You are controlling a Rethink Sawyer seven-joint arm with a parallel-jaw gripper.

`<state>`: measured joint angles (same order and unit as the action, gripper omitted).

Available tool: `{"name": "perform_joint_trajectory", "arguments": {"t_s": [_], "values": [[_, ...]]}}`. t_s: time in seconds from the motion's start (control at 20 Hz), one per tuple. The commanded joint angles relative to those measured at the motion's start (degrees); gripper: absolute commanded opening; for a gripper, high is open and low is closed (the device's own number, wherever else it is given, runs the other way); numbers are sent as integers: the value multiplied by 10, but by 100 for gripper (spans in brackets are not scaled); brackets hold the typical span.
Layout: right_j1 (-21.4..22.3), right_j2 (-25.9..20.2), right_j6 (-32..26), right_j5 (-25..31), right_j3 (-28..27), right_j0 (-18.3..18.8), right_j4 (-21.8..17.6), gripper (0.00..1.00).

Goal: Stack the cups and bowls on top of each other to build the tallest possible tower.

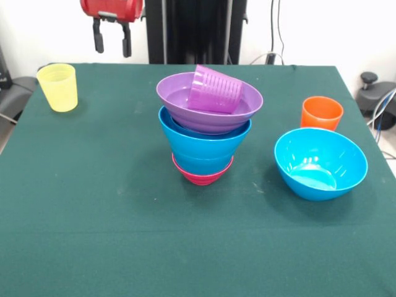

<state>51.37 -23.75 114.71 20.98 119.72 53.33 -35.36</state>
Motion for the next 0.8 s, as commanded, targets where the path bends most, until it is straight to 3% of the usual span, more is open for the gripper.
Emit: {"name": "perform_joint_trajectory", "arguments": {"t_s": [0.05, 0.5, 0.8], "values": [[-37, -48, -78, -28, -16, 17, -61, 100], [-85, -73, -108, -28, -36, 85, -115, 100], [-81, -108, -128, -8, -28, 136, -130, 100]]}}
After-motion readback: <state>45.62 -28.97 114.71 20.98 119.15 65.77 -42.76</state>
